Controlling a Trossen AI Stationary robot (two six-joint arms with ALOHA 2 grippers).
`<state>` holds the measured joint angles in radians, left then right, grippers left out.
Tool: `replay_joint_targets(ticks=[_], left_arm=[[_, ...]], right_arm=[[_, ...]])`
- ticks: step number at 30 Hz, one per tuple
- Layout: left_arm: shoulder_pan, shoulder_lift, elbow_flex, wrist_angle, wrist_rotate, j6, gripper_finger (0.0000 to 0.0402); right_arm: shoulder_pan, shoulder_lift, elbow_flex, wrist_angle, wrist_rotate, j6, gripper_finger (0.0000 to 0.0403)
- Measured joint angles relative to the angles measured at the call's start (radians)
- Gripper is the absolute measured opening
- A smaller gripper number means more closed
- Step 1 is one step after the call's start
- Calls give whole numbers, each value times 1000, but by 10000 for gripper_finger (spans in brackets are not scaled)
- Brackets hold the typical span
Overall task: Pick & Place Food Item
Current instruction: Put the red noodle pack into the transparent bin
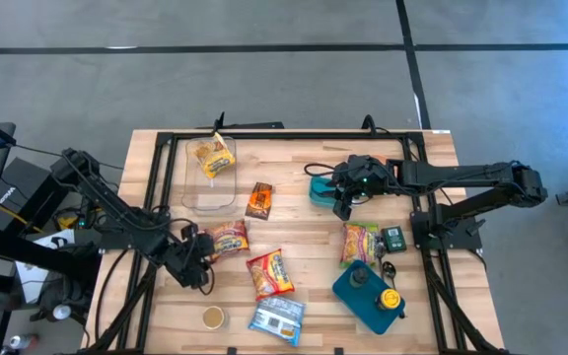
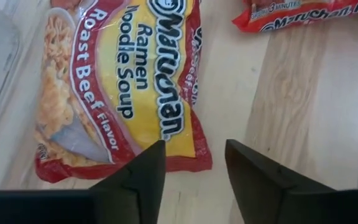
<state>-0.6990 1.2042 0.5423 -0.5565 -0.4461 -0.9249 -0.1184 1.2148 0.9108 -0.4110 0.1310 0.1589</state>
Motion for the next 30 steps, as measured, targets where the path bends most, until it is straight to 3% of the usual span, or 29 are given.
replay_joint_targets(ticks=[14,20,30], left_arm=[[43,0,0,30,0,0,209],[44,-62,9,50,58,-1,193],[46,-258,62,155,30,18,136]], right_arm=[[0,0,0,0,0,0,115],[0,0,0,0,0,0,115],[0,0,0,0,0,0,115]])
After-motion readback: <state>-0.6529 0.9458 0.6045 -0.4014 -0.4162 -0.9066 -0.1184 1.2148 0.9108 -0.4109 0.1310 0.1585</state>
